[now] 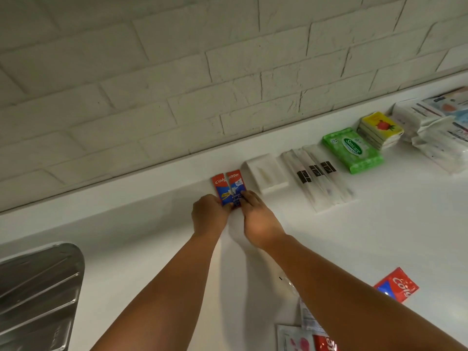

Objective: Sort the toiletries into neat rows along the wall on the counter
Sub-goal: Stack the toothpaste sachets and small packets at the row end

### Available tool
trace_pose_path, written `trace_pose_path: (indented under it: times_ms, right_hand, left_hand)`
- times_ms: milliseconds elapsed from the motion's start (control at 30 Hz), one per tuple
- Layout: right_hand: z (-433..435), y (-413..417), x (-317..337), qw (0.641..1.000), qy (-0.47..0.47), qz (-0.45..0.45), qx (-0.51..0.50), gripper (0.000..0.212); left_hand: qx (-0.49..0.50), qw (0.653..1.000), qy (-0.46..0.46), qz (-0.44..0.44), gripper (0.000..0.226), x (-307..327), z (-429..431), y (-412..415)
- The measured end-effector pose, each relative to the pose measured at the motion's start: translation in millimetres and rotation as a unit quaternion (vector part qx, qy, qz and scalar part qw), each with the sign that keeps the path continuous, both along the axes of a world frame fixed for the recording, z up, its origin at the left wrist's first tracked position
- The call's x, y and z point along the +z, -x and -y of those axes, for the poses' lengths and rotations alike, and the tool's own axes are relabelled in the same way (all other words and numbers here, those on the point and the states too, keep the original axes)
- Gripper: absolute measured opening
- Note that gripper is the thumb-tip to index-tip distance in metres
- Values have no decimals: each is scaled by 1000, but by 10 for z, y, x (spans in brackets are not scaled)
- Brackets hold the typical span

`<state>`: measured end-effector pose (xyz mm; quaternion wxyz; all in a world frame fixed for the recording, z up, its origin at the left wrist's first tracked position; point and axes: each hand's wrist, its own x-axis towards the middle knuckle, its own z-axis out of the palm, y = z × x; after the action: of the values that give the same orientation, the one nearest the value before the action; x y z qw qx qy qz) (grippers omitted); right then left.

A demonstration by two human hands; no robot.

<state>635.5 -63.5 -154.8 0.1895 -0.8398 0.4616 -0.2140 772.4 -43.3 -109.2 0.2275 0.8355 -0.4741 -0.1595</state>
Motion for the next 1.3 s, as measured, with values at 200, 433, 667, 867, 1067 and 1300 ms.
trace_pose_path:
  times_ms: [200, 433, 667, 867, 1067, 1300]
  right_hand:
    - [15, 1, -16, 1000, 0, -19, 5, 54]
    - [7, 12, -27, 1000, 5, -2, -4, 52]
    - [1, 47, -3, 999, -6, 53, 12, 43]
    - [-169, 338, 203, 992, -52, 118, 3, 44]
    - [-434, 991, 416, 994, -48, 97, 4, 41]
    - [-708, 1956, 575, 995, -69, 77, 15, 32]
  left_hand:
    - [-59, 996, 51, 35, 41, -110, -81, 10]
    - [-94, 993, 50, 49, 40, -117, -93, -13]
    - [-89, 994, 56, 21, 41, -53, -123, 24]
    - [-79, 992, 100, -5, 35, 82, -361, 197]
    - [-109, 982, 147, -40, 32, 276, -760, 768]
    - [-155, 980, 112, -60, 25, 263, -1190, 1616]
